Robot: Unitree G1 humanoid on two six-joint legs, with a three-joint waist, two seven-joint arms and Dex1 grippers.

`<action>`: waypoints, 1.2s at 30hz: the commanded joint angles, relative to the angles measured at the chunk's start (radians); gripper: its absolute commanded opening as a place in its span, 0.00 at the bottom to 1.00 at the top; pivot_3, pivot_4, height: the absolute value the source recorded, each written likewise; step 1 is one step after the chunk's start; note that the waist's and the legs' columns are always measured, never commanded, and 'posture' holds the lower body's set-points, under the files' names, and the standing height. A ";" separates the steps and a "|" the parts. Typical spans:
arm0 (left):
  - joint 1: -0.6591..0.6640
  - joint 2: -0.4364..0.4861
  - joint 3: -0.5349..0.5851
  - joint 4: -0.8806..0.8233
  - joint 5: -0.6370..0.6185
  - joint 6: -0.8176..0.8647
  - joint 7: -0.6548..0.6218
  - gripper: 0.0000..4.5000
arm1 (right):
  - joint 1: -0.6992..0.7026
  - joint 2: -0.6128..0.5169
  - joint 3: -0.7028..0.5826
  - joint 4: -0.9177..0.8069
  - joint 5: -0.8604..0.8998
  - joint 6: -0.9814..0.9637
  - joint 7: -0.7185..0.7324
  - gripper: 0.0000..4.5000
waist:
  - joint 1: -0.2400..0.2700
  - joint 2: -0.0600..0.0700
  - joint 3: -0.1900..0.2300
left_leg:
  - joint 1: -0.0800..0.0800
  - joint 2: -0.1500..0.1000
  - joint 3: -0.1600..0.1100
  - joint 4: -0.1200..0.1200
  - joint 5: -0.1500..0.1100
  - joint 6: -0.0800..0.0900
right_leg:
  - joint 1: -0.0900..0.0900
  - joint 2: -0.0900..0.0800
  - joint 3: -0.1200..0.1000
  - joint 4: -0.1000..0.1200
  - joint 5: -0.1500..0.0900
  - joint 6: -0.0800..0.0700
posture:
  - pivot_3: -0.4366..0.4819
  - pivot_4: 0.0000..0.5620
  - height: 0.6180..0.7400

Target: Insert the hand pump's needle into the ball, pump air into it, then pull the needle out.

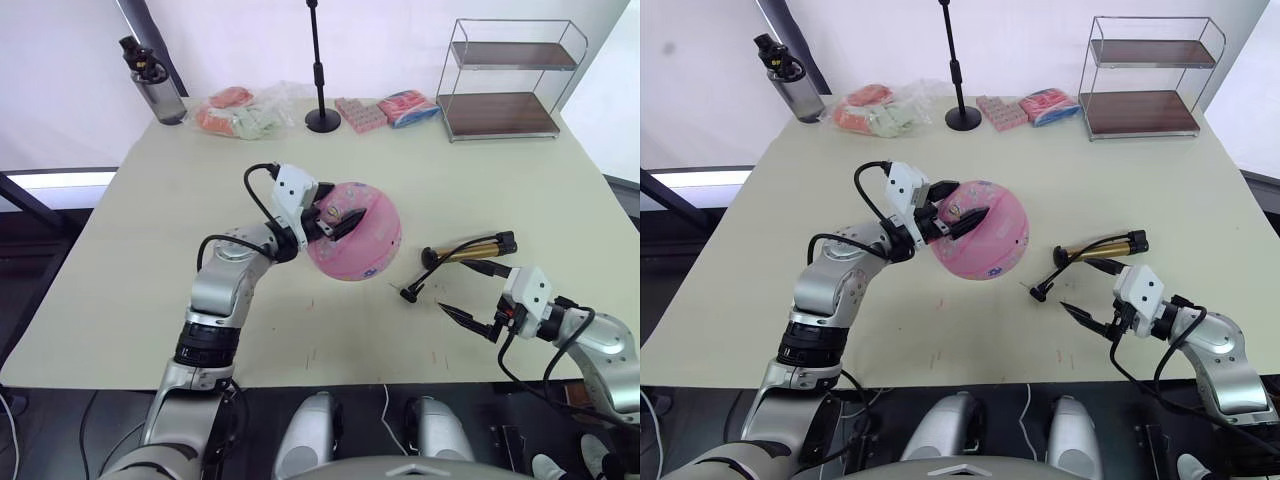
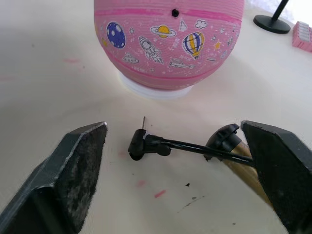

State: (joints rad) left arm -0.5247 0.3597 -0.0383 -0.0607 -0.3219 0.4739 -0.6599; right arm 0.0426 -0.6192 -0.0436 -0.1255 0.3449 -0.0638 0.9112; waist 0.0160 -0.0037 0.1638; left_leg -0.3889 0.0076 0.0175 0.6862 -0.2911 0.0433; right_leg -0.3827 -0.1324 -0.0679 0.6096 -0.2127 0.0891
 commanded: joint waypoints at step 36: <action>0.620 0.345 0.410 -0.149 -0.254 -0.251 -0.481 1.00 | 0.152 0.006 -0.318 0.180 0.184 -0.076 0.152 0.99 | -0.003 0.002 0.002 | -0.006 0.002 0.004 0.000 0.000 0.000 | -0.009 0.001 0.002 0.001 0.000 0.000 | 0.48 0.27 0.96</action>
State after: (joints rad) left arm 0.0857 0.6976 0.3446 -0.2000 -0.5734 0.2551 -1.1263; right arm 0.1907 -0.5935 -0.3178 0.0511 0.5164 -0.1064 1.0433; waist 0.0127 -0.0019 0.1654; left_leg -0.3950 0.0096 0.0215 0.6861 -0.2912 0.0434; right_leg -0.3921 -0.1310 -0.0652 0.6107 -0.2126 0.0887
